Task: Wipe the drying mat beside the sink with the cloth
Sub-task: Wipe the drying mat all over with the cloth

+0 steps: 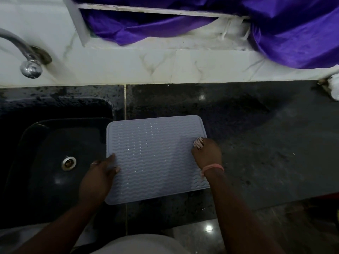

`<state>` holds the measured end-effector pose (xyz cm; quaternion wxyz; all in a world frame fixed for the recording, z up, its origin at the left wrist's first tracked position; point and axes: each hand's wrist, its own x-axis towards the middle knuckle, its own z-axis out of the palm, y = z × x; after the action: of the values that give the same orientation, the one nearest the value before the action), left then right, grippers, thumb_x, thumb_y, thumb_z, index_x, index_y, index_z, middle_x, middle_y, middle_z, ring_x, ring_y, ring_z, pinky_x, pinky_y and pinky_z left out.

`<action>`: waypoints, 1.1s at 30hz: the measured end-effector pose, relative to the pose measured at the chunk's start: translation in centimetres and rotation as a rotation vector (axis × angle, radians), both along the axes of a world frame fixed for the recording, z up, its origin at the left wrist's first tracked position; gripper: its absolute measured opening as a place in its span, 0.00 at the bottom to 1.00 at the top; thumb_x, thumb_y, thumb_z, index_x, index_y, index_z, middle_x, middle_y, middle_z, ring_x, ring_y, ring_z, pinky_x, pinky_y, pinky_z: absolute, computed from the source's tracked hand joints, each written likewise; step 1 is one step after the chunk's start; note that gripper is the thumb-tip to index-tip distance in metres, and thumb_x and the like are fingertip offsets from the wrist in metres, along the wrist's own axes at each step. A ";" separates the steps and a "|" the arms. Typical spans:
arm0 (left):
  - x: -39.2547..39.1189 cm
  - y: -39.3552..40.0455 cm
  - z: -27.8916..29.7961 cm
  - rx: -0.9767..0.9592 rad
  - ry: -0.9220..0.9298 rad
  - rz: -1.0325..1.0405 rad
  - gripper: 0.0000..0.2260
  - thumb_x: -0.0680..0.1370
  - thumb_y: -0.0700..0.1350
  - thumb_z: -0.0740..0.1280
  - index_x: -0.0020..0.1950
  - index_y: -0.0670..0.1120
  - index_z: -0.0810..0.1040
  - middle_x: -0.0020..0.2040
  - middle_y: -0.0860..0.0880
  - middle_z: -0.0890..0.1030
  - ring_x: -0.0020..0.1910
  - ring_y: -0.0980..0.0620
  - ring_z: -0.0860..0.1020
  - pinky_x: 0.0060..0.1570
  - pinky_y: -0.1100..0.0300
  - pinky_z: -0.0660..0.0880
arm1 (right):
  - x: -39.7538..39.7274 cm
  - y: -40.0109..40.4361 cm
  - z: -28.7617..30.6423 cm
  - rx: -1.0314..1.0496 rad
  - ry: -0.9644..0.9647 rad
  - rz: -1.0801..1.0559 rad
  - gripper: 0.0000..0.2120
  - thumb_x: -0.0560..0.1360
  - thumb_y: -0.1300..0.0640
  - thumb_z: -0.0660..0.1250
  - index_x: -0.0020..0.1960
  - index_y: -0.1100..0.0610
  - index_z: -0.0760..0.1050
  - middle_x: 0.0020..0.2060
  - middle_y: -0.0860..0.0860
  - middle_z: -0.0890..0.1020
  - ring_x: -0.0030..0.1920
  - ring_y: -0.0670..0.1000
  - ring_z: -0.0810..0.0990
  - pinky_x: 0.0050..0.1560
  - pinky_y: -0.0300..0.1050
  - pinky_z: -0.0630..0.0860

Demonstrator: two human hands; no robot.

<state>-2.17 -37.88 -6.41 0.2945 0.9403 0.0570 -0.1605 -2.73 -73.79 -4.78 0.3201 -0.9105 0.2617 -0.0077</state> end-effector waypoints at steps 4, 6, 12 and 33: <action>0.3 0.1 0.4 0.027 -0.017 -0.018 0.23 0.78 0.55 0.68 0.73 0.58 0.72 0.71 0.43 0.72 0.63 0.42 0.77 0.60 0.47 0.75 | 0.8 0.4 0.1 -0.052 0.012 -0.001 0.08 0.73 0.60 0.68 0.36 0.59 0.73 0.35 0.55 0.77 0.37 0.52 0.74 0.40 0.40 0.67; 0.4 0.2 0.6 0.029 -0.008 -0.018 0.23 0.78 0.56 0.68 0.74 0.58 0.71 0.70 0.44 0.72 0.63 0.43 0.77 0.60 0.47 0.75 | 1.3 1.0 0.2 -0.077 0.017 -0.042 0.07 0.73 0.57 0.70 0.41 0.61 0.77 0.36 0.52 0.77 0.37 0.51 0.74 0.39 0.39 0.67; 0.5 0.8 0.4 0.004 0.001 -0.048 0.24 0.78 0.58 0.68 0.73 0.59 0.70 0.66 0.45 0.74 0.61 0.44 0.78 0.60 0.49 0.75 | 1.2 4.1 0.0 -0.003 -0.025 -0.082 0.08 0.73 0.55 0.70 0.40 0.57 0.73 0.36 0.50 0.78 0.36 0.50 0.76 0.37 0.39 0.69; 1.0 1.2 -0.6 -0.304 0.009 0.053 0.26 0.75 0.52 0.73 0.69 0.55 0.65 0.61 0.47 0.76 0.58 0.46 0.78 0.55 0.48 0.76 | 2.2 16.8 0.0 0.020 -0.055 0.258 0.08 0.72 0.55 0.70 0.38 0.56 0.73 0.37 0.52 0.78 0.38 0.50 0.77 0.37 0.42 0.71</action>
<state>-1.13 -36.66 -6.97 0.4372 0.8824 0.0582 -0.1638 -0.56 -56.95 -4.79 0.3345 -0.9328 0.1335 0.0110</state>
